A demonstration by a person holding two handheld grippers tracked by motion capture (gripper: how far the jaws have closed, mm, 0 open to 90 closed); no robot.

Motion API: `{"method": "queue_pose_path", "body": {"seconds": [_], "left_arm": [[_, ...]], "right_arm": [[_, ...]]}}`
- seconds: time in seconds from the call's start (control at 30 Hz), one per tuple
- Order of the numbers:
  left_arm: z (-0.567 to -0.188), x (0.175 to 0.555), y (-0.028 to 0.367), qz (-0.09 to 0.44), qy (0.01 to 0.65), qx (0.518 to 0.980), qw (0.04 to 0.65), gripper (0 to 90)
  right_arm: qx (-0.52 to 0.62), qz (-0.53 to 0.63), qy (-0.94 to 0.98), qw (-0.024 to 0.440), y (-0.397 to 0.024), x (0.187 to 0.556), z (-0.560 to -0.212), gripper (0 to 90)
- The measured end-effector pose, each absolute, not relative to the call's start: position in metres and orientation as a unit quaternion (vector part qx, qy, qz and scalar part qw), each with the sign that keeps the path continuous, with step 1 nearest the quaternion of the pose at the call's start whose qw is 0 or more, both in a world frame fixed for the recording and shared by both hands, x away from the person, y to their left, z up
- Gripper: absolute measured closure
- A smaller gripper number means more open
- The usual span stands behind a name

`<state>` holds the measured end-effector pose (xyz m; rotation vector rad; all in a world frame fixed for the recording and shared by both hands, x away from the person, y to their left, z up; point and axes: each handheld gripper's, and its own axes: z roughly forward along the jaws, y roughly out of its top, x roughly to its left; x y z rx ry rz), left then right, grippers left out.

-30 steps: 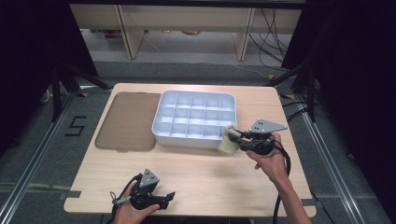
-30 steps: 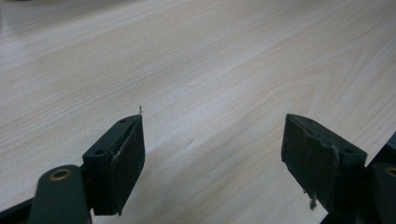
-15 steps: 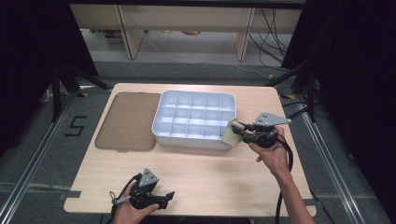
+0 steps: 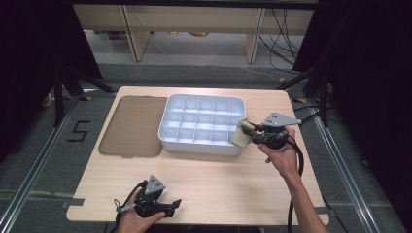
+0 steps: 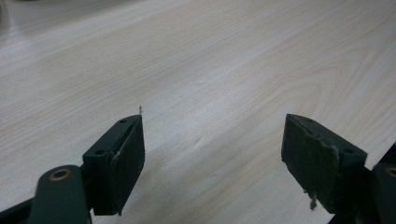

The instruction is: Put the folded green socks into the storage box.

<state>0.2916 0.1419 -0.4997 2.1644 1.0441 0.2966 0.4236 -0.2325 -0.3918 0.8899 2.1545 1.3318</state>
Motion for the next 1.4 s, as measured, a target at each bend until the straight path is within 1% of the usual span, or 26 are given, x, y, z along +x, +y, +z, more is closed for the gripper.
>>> {"method": "queue_pose_path", "body": {"seconds": [0.03, 0.07, 0.13, 0.23, 0.27, 0.33, 0.4, 0.43, 0.5, 0.53, 0.6, 0.67, 0.73, 0.83, 0.87, 1.07, 1.13, 1.23, 1.33, 1.4], "left_arm": [[-0.5, 0.291, 0.141, 0.116, 0.406, 0.834, 0.356, 21.3], [-0.502, 0.291, 0.137, 0.108, 0.417, 0.823, 0.37, 21.3], [-0.503, 0.291, 0.136, 0.112, 0.423, 0.818, 0.374, 21.3], [-0.502, 0.291, 0.137, 0.105, 0.421, 0.821, 0.372, 21.3], [-0.501, 0.291, 0.14, 0.112, 0.403, 0.835, 0.358, 21.3], [-0.501, 0.292, 0.14, 0.114, 0.399, 0.838, 0.354, 21.3], [-0.501, 0.292, 0.14, 0.113, 0.398, 0.838, 0.355, 21.3], [-0.5, 0.292, 0.14, 0.109, 0.395, 0.842, 0.351, 21.3], [-0.501, 0.291, 0.14, 0.115, 0.396, 0.839, 0.354, 21.3], [-0.502, 0.291, 0.137, 0.113, 0.409, 0.827, 0.37, 21.3], [-0.501, 0.291, 0.138, 0.11, 0.4, 0.835, 0.362, 21.3], [-0.501, 0.291, 0.138, 0.11, 0.401, 0.835, 0.361, 21.3], [-0.502, 0.29, 0.137, 0.111, 0.406, 0.83, 0.366, 21.3], [-0.502, 0.29, 0.137, 0.109, 0.411, 0.827, 0.367, 21.3], [-0.502, 0.29, 0.137, 0.112, 0.408, 0.829, 0.366, 21.3], [-0.501, 0.29, 0.137, 0.112, 0.406, 0.83, 0.366, 21.3], [-0.501, 0.29, 0.138, 0.114, 0.401, 0.833, 0.363, 21.3], [-0.501, 0.29, 0.137, 0.114, 0.402, 0.833, 0.363, 21.3], [-0.501, 0.29, 0.137, 0.114, 0.401, 0.833, 0.363, 21.4], [-0.501, 0.29, 0.138, 0.117, 0.402, 0.832, 0.363, 21.3]], "right_arm": [[0.326, 0.479, 0.785, 0.221, -0.232, 0.424, -0.392, 76.5], [0.318, 0.48, 0.785, 0.229, -0.232, 0.429, -0.392, 76.5], [0.331, 0.481, 0.778, 0.233, -0.229, 0.43, -0.394, 76.5], [0.322, 0.476, 0.782, 0.242, -0.229, 0.435, -0.395, 76.5], [0.318, 0.471, 0.786, 0.244, -0.227, 0.436, -0.396, 76.5], [0.319, 0.471, 0.783, 0.25, -0.224, 0.439, -0.397, 76.5], [0.32, 0.464, 0.789, 0.245, -0.224, 0.44, -0.397, 76.5], [0.313, 0.463, 0.789, 0.256, -0.223, 0.442, -0.398, 76.5], [0.311, 0.459, 0.793, 0.255, -0.222, 0.445, -0.399, 76.4], [0.317, 0.458, 0.791, 0.255, -0.22, 0.446, -0.4, 76.5], [0.317, 0.45, 0.796, 0.253, -0.22, 0.452, -0.403, 76.5], [0.318, 0.448, 0.796, 0.253, -0.22, 0.453, -0.404, 76.4], [0.318, 0.44, 0.797, 0.264, -0.217, 0.458, -0.408, 76.5], [0.319, 0.431, 0.803, 0.259, -0.216, 0.46, -0.409, 76.4], [0.317, 0.432, 0.801, 0.267, -0.214, 0.461, -0.412, 76.5], [0.314, 0.398, 0.818, 0.271, -0.209, 0.465, -0.417, 76.5], [0.312, 0.392, 0.819, 0.28, -0.207, 0.466, -0.42, 76.4], [0.311, 0.386, 0.822, 0.28, -0.205, 0.467, -0.422, 76.4], [0.299, 0.374, 0.827, 0.293, -0.203, 0.469, -0.425, 76.4], [0.299, 0.366, 0.831, 0.293, -0.2, 0.469, -0.428, 76.4]]}}
